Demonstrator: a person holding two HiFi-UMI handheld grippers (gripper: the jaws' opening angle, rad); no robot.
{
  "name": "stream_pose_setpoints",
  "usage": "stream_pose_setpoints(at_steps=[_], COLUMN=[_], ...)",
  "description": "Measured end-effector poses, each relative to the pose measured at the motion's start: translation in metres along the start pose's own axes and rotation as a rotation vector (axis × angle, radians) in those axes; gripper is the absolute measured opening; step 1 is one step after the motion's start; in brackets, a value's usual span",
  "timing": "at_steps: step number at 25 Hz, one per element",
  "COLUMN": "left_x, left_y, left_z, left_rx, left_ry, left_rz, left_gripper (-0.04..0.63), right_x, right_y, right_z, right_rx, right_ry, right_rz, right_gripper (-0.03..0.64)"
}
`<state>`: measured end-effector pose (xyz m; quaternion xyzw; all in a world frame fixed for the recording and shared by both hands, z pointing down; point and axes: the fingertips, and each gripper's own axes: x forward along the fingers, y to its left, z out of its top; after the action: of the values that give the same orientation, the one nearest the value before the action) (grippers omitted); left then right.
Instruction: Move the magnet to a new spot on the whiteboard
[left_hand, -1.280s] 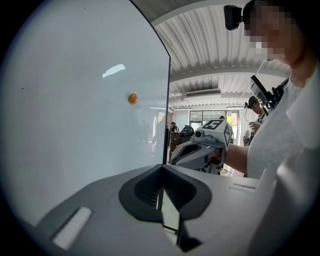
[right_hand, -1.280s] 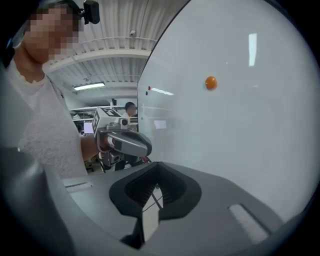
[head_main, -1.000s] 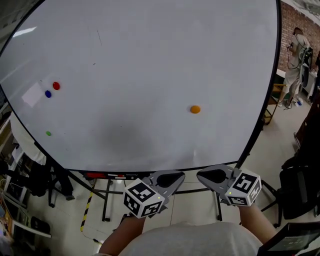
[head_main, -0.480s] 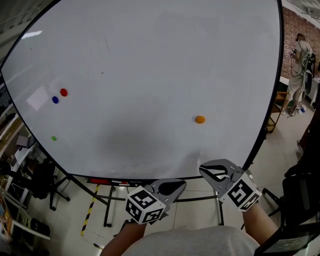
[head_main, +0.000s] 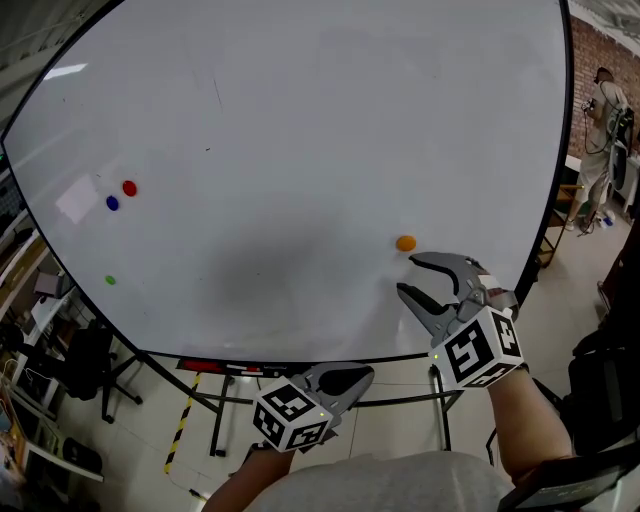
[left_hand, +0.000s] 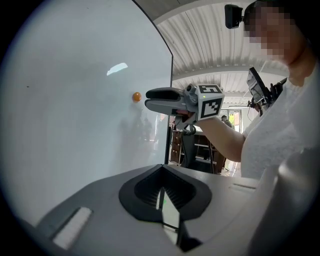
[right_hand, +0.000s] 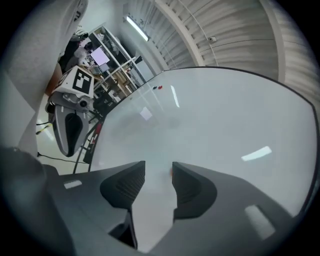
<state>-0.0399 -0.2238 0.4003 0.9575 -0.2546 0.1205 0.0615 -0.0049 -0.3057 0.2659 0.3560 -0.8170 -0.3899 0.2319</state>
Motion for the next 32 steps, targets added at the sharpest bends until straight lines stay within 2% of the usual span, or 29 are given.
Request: stream_pose_setpoints(at_steps=[4, 9, 13, 20, 25, 32], left_x=[-0.001, -0.004, -0.005, -0.004, -0.006, -0.007], left_y=[0.002, 0.005, 0.008, 0.009, 0.012, 0.009], left_z=[0.000, 0.000, 0.001, 0.002, 0.003, 0.005], left_rx=[0.002, 0.001, -0.002, -0.003, -0.002, -0.001], left_ry=[0.002, 0.003, 0.003, 0.000, -0.005, -0.010], left_rz=[0.002, 0.010, 0.017, 0.022, 0.027, 0.025], left_gripper=[-0.017, -0.017, -0.017, -0.017, -0.017, -0.017], right_x=[0.011, 0.027, 0.031, 0.033, 0.034, 0.027], right_y=[-0.026, -0.031, -0.033, -0.036, -0.035, -0.032], right_z=[-0.001, -0.012, -0.015, -0.018, -0.018, -0.009], right_rx=[-0.064, -0.078, -0.144, -0.215, -0.168, 0.024], right_ry=[0.037, 0.083, 0.113, 0.152, 0.146, 0.098], right_rz=[-0.118, -0.145, -0.193, -0.278, -0.254, -0.130], right_gripper=[0.166, 0.158, 0.123, 0.121, 0.126, 0.127])
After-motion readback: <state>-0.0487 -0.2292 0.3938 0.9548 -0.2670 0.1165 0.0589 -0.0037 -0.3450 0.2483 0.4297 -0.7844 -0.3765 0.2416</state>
